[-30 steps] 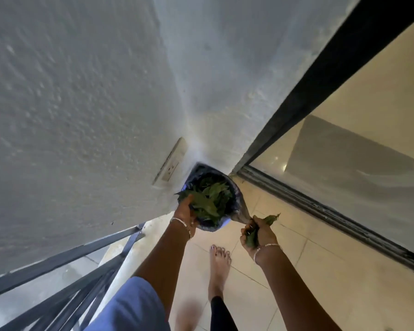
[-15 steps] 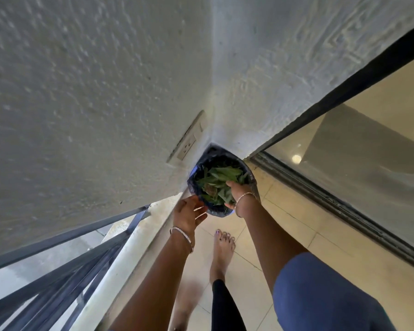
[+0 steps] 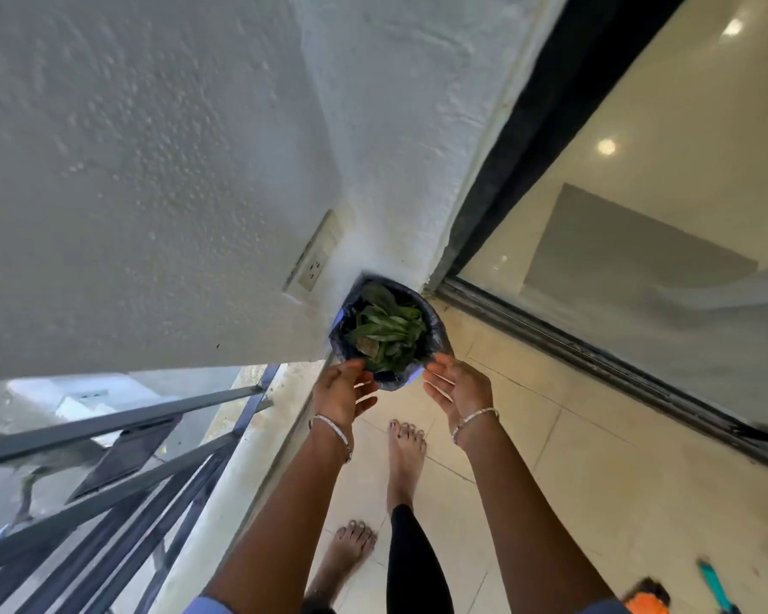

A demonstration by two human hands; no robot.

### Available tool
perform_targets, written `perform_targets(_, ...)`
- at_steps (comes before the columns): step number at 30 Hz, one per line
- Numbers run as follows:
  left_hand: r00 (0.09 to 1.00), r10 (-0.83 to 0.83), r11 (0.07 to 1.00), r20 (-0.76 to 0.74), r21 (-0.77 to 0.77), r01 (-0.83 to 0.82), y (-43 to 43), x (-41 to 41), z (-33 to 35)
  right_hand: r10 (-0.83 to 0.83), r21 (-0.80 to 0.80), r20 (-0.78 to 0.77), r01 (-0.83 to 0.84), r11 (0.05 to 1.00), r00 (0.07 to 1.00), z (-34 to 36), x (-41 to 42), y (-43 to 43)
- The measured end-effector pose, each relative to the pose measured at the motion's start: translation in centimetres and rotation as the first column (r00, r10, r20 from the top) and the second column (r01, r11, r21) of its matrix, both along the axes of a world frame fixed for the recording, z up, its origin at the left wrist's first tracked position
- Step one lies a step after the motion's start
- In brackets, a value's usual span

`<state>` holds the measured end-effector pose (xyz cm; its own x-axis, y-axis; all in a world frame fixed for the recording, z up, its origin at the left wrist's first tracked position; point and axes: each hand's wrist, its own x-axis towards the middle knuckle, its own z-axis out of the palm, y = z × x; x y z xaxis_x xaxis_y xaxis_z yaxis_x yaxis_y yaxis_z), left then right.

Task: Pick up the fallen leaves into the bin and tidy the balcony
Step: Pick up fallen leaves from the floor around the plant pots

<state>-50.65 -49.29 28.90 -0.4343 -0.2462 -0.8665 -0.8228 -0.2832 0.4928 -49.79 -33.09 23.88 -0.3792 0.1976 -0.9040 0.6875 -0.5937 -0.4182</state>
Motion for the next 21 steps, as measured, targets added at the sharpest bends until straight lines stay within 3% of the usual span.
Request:
perform_targets(6, 0.990, -0.134, 0.989, -0.053, 0.059, 0.137, 2.5, 3.8, 5.5, -0.160, 0.113, -0.131, 0.175, 0.978, 0.978, 8.6, 6.8, 3.4)
perform_targets(13, 0.953, -0.262, 0.943, -0.150, 0.171, 0.286, 5.4, 10.0, 15.1, -0.324, 0.277, -0.254, 0.389, 0.878, 0.911, 21.0, 16.2, 4.6)
perform_targets(21, 0.794, -0.513, 0.768, -0.326, 0.238, 0.595, 12.1, 18.1, 26.4, -0.488, 0.325, -0.401, 0.618, 0.715, 0.775, 32.8, 26.8, 4.5)
